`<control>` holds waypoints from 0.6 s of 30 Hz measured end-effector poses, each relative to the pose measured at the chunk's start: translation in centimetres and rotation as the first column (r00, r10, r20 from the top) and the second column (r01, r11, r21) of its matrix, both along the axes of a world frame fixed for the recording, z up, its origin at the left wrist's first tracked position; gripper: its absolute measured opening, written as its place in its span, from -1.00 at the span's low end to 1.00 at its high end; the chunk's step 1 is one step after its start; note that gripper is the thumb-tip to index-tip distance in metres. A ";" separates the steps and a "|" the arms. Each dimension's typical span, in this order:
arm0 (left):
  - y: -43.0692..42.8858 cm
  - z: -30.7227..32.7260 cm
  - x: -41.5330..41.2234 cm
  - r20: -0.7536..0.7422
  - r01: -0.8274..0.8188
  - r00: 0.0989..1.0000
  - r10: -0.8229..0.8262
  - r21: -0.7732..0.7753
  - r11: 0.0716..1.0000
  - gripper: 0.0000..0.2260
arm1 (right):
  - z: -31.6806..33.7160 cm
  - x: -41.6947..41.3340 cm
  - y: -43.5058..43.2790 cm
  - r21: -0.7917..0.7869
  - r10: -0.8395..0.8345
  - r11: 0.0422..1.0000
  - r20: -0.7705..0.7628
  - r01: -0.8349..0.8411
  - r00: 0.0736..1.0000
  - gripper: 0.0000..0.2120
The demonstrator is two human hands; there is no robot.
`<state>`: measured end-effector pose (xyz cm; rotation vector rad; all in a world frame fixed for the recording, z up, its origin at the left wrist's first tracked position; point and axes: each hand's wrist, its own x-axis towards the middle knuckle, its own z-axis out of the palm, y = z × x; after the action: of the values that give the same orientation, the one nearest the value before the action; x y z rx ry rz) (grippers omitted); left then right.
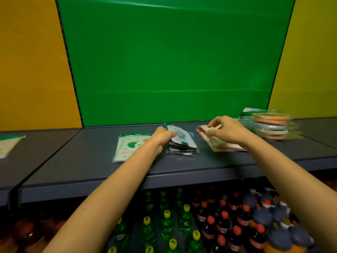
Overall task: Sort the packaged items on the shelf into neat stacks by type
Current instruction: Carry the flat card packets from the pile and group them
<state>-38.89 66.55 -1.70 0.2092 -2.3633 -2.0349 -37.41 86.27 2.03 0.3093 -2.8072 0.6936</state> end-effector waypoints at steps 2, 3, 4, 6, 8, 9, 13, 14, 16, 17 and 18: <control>0.1 -0.3 0.1 0.012 -0.010 1.000 0.011 -0.025 1.000 -0.71 | 0.0 -0.2 -0.4 0.005 0.024 1.000 -0.005 -0.024 1.000 -0.73; -0.1 -0.3 0.3 0.007 -0.017 1.000 0.017 -0.059 0.998 -0.69 | 0.0 -0.2 -0.9 0.007 0.042 0.999 -0.005 -0.042 0.999 -0.72; -0.5 -0.3 0.6 -0.009 -0.033 0.999 0.032 -0.102 0.994 -0.63 | -0.1 -0.3 -1.6 0.012 0.065 0.998 -0.003 -0.065 0.998 -0.71; -1.9 0.0 1.6 -0.096 -0.072 0.994 0.048 -0.260 0.963 -0.55 | -0.2 -0.4 -3.7 0.028 0.116 0.993 0.004 -0.116 0.993 -0.68; -4.6 0.2 3.2 -0.201 -0.154 0.978 0.058 -0.503 0.850 -0.55 | -0.2 -0.5 -6.6 0.045 0.171 0.984 0.005 -0.171 0.985 -0.66; -6.4 0.1 4.0 -0.249 -0.224 0.965 0.082 -0.622 0.751 -0.58 | -0.3 -0.4 -8.2 0.051 0.205 0.977 0.005 -0.205 0.979 -0.66; -16.0 -0.8 7.8 -0.353 -0.421 0.904 0.242 -0.838 0.348 -0.68 | -1.1 0.5 -15.2 0.065 0.341 0.937 0.051 -0.344 0.939 -0.66; -18.5 -1.0 8.9 -0.351 -0.428 0.893 0.281 -0.855 0.292 -0.69 | -1.4 0.8 -17.0 0.073 0.365 0.926 0.069 -0.369 0.929 -0.66; -23.4 -1.4 11.4 -0.356 -0.446 0.866 0.352 -0.867 0.220 -0.70 | -1.9 1.4 -20.7 0.089 0.404 0.907 0.091 -0.411 0.910 -0.68; -25.8 -1.5 12.7 -0.359 -0.453 0.851 0.384 -0.870 0.192 -0.70 | -2.1 1.7 -22.8 0.101 0.420 0.898 0.090 -0.428 0.903 -0.68; -28.1 -1.6 13.9 -0.356 -0.455 0.839 0.412 -0.874 0.171 -0.70 | -2.3 2.0 -24.9 0.114 0.434 0.890 0.089 -0.442 0.897 -0.68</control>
<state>-24.95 38.45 -3.30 0.6794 -2.5559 -0.1639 -35.40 61.35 -0.23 0.9873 -2.8688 0.6078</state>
